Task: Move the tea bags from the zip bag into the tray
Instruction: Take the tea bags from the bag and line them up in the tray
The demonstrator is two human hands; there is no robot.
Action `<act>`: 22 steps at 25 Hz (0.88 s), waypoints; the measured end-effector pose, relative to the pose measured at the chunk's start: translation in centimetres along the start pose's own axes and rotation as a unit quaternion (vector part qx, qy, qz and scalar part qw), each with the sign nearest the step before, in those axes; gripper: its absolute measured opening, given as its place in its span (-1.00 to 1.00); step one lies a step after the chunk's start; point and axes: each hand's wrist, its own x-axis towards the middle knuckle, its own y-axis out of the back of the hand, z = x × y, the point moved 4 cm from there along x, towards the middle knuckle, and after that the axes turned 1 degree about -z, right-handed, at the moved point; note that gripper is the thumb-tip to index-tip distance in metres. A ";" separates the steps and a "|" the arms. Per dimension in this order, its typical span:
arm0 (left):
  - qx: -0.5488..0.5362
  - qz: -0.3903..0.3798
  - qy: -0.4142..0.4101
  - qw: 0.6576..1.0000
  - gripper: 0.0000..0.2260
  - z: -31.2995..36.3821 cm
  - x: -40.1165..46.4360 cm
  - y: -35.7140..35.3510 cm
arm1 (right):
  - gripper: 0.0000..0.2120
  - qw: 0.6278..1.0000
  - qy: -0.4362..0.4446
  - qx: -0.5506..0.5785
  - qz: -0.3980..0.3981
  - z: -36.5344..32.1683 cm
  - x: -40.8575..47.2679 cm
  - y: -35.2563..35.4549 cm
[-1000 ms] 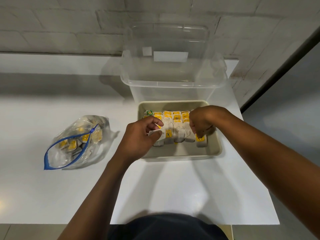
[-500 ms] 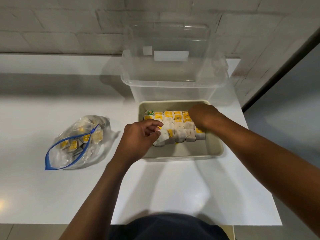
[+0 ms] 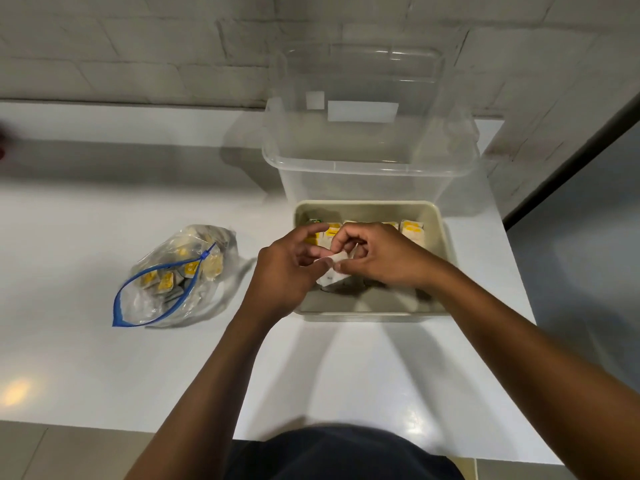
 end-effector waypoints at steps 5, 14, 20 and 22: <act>0.030 0.064 0.005 0.997 -0.65 -0.6 -0.7 1.0 | -0.89 0.997 -0.008 0.030 0.069 0.8 1.1 -0.5; 0.105 0.047 -0.025 0.993 -0.93 -0.6 -0.9 1.5 | -0.80 0.996 0.030 -0.051 0.071 0.3 0.9 -2.0; 0.181 0.067 -0.061 0.979 -0.88 -1.0 -1.1 2.2 | -0.91 0.998 -0.008 -0.033 0.055 1.0 1.3 -2.5; 0.227 0.091 -0.087 0.966 -0.88 -1.2 -1.2 2.8 | -0.90 0.997 -0.045 -0.026 0.051 1.7 1.2 -2.7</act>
